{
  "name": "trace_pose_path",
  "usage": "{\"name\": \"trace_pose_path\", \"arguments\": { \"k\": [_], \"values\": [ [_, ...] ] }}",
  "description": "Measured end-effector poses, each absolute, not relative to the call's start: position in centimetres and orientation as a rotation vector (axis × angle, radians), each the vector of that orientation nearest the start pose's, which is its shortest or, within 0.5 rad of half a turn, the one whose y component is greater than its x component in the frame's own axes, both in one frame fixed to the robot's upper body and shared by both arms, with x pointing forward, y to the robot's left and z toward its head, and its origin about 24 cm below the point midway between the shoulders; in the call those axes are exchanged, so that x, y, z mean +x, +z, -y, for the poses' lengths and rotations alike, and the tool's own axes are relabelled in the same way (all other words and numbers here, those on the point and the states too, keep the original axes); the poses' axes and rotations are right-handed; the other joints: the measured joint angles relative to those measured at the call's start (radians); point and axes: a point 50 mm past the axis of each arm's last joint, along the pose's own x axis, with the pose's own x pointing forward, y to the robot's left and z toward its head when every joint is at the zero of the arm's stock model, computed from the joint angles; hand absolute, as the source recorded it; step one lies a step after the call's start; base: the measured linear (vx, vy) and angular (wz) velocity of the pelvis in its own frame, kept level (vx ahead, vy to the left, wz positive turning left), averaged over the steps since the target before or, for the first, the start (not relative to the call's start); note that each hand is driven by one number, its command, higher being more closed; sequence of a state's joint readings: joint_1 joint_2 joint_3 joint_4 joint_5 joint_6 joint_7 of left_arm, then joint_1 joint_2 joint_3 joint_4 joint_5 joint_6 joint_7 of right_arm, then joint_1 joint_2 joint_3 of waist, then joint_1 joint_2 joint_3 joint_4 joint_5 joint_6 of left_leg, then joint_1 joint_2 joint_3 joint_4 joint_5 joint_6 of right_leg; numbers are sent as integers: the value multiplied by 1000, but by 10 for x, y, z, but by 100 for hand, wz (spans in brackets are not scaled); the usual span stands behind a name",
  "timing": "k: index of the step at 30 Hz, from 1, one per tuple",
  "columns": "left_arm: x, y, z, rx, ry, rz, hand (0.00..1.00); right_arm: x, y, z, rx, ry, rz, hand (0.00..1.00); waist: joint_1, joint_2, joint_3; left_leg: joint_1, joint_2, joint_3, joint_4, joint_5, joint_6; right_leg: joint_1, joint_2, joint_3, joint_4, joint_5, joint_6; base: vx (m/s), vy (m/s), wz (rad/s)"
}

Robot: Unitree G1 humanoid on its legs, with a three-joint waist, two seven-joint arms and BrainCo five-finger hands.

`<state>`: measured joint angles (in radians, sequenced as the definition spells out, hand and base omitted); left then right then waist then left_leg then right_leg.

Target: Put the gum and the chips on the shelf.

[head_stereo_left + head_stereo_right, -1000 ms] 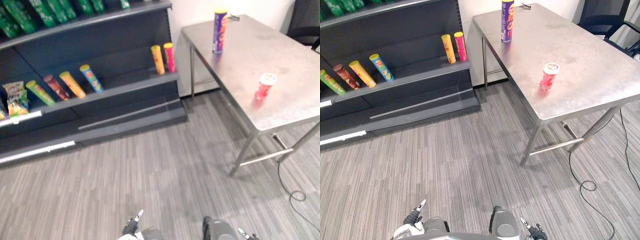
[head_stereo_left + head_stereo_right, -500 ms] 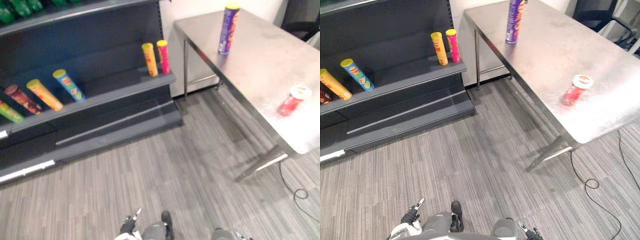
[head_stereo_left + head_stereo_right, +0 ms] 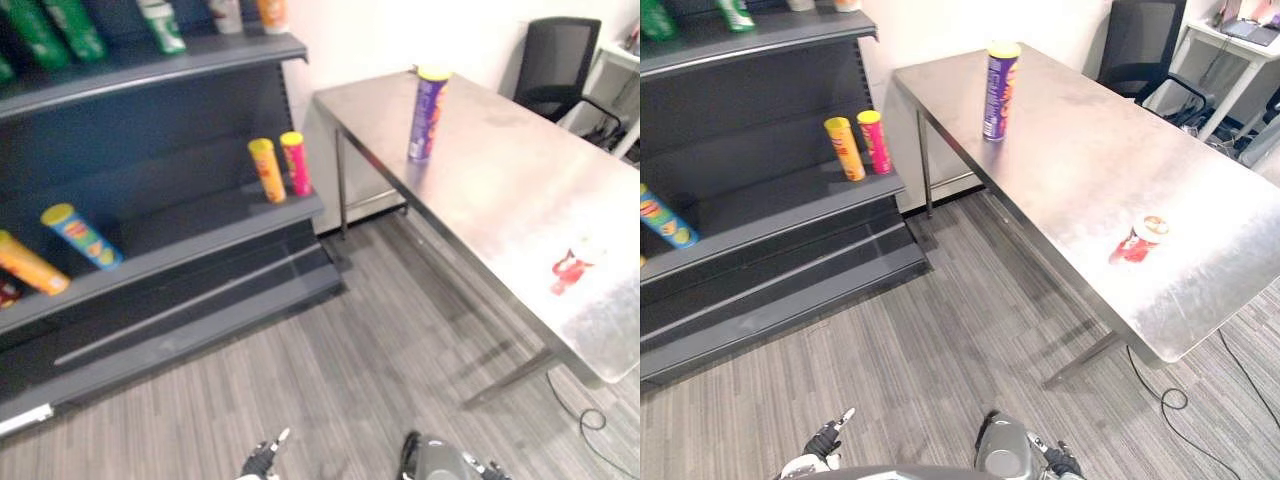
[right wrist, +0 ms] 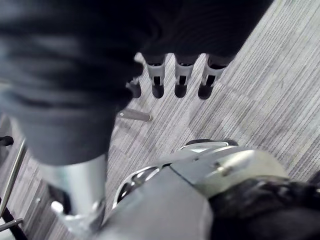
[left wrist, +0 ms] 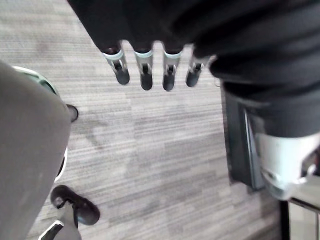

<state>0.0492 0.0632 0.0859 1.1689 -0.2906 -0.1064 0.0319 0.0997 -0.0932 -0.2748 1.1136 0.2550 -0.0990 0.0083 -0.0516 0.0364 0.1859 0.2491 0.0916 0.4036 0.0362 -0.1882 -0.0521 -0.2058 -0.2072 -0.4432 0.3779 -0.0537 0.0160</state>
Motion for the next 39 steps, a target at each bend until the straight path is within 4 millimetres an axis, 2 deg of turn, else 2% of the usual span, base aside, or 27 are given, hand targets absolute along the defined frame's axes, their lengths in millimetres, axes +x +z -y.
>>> {"name": "trace_pose_path", "arguments": {
  "k": [2, 3, 6, 8, 10, 11, 13, 15, 16, 17, 18, 19, 21, 22, 23, 24, 26, 28, 30, 31, 33, 34, 36, 37, 38, 39],
  "values": [
    [91, -167, -181, -237, 323, -1088, 0, 76, -161, 225, 260, -475, -1042, 0, -4, 14, 11, 12, 13, 20, -9, 12, -20, 1, 21, -21, -2, -4, -6, 137, -122, -29],
    [91, -167, -181, -239, 320, -1086, 0, 75, -161, 225, 266, -480, -1042, 0, -2, 11, 12, 21, 20, 22, -10, 17, -28, 12, 32, -21, -4, -14, -18, 96, -118, -17],
    [91, -167, -181, -256, 324, -1081, 0, 74, -162, 223, 277, -475, -1046, 0, 0, 2, 13, 35, 34, 27, 3, 19, -34, 59, 58, -38, -83, -43, -24, 2, -107, -4],
    [90, -167, -182, -266, 335, -1082, 0, 72, -162, 223, 284, -473, -1047, 0, 0, 0, 10, 33, 43, 32, 8, 17, -36, 74, 74, -47, -125, -39, -19, -124, -60, -7],
    [90, -167, -182, -266, 332, -1083, 0, 72, -162, 223, 292, -475, -1044, 0, -1, 1, 8, 28, 55, 53, 4, -3, -53, 69, 81, -66, -128, -39, -19, -140, -16, -10],
    [91, -167, -182, -266, 330, -1087, 0, 72, -162, 224, 296, -481, -1042, 0, -2, 4, 2, 9, 68, 63, 2, -44, -70, 49, 85, -81, -113, -39, -20, -151, -22, -20],
    [95, -165, -187, -245, 327, -1073, 0, 70, -163, 221, 318, -496, -1044, 0, 0, -15, -6, -21, 66, 94, 26, -56, -64, -3, 68, -72, -63, -48, -33, -139, -55, -37],
    [97, -165, -190, -230, 334, -1072, 0, 68, -164, 219, 336, -511, -1043, 0, -1, -19, -1, -21, 60, 138, 48, -74, -68, -42, 46, -64, 4, -71, -65, -15, -41, -60],
    [97, -165, -190, -224, 333, -1077, 0, 67, -163, 220, 337, -517, -1042, 0, -8, -21, -4, -20, 69, 167, 81, -96, -75, -65, 44, -48, 56, -99, -68, 59, -38, -71],
    [95, -166, -188, -227, 335, -1089, 0, 65, -163, 221, 337, -524, -1043, 0, -20, -3, -6, -19, 85, 192, 116, -98, -99, -76, 48, -46, 82, -120, -78, 166, -24, -65],
    [89, -167, -190, -224, 346, -1105, 0, 64, -164, 220, 346, -531, -1045, 0, -22, -12, -16, -36, 97, 210, 207, -102, -107, -79, 44, -38, 89, -138, -84, 195, -86, -74],
    [94, -166, -194, -218, 352, -1093, 0, 60, -165, 220, 356, -542, -1055, 0, -29, -18, -15, -89, 152, 223, 407, -83, -104, -79, 63, -5, 96, -142, -90, 271, -155, -90],
    [94, -165, -191, -244, 371, -1083, 0, 57, -164, 228, 334, -559, -1059, 0, -20, 6, -8, -144, 240, 212, 671, 2, -20, -47, 119, 75, 87, -154, -112, 208, -152, -123],
    [90, -166, -189, -264, 385, -1084, 0, 56, -163, 230, 331, -570, -1058, 0, -17, 3, -5, -164, 264, 198, 742, 47, -12, -39, 139, 116, 77, -157, -115, 199, -23, -161],
    [90, -166, -187, -285, 402, -1070, 0, 57, -162, 236, 317, -587, -1050, 0, -15, 23, -4, -200, 271, 129, 837, 27, -32, -10, 178, 179, 53, -159, -110, 303, -4, -168],
    [93, -165, -186, -293, 405, -1050, 0, 55, -162, 239, 318, -605, -1054, 0, -18, 33, 2, -241, 258, 67, 878, -5, -35, 27, 212, 230, 18, -155, -105, 304, 11, -153],
    [94, -164, -188, -295, 413, -1040, 0, 41, -164, 242, 341, -665, -1088, 0, -20, 29, 3, -299, 227, 9, 866, -36, -29, 91, 242, 296, -37, -147, -93, 261, -3, -115],
    [94, -163, -191, -293, 420, -1020, 0, 31, -165, 245, 357, -719, -1107, 0, -17, 22, 2, -354, 188, -42, 789, -43, -32, 133, 250, 350, -75, -145, -87, 213, 33, -105],
    [95, -162, -191, -296, 425, -1003, 0, 27, -164, 248, 380, -763, -1096, 0, -17, 20, 3, -408, 148, -131, 638, -42, -34, 152, 262, 415, -95, -144, -83, 235, 96, -101],
    [94, -161, -193, -310, 445, -998, 0, 27, -164, 249, 391, -779, -1089, 0, -13, 18, 3, -415, 122, -215, 489, -38, -35, 159, 266, 465, -96, -152, -70, 260, 123, -105],
    [94, -162, -193, -320, 457, -997, 0, 29, -163, 249, 390, -775, -1079, 0, -11, 13, 3, -422, 101, -311, 363, -22, -39, 167, 264, 516, -94, -166, -54, 303, 160, -99],
    [93, -162, -193, -332, 469, -994, 0, 33, -162, 249, 386, -768, -1061, 0, -6, 13, 2, -417, 93, -386, 270, 4, -37, 174, 264, 563, -83, -189, -32, 340, 203, -78],
    [93, -162, -193, -346, 484, -991, 0, 35, -162, 247, 389, -760, -1054, 0, 1, 11, 3, -408, 83, -431, 208, 41, -55, 174, 262, 612, -35, -225, -5, 392, 280, -80],
    [92, -162, -192, -348, 484, -994, 0, 39, -162, 245, 395, -753, -1045, 0, 2, 12, 2, -384, 76, -441, 172, 65, -77, 176, 257, 634, -5, -247, 18, 356, 306, -71],
    [92, -162, -191, -349, 482, -996, 0, 41, -162, 245, 397, -749, -1037, 0, 3, 14, 1, -369, 75, -436, 150, 85, -80, 177, 256, 646, 5, -258, 27, 313, 365, -81],
    [90, -163, -187, -357, 479, -1004, 0, 45, -161, 244, 401, -742, -1023, 0, 4, 26, -5, -336, 76, -409, 111, 130, -87, 177, 258, 659, 26, -282, 54, 237, 338, -72]
  ]
}}
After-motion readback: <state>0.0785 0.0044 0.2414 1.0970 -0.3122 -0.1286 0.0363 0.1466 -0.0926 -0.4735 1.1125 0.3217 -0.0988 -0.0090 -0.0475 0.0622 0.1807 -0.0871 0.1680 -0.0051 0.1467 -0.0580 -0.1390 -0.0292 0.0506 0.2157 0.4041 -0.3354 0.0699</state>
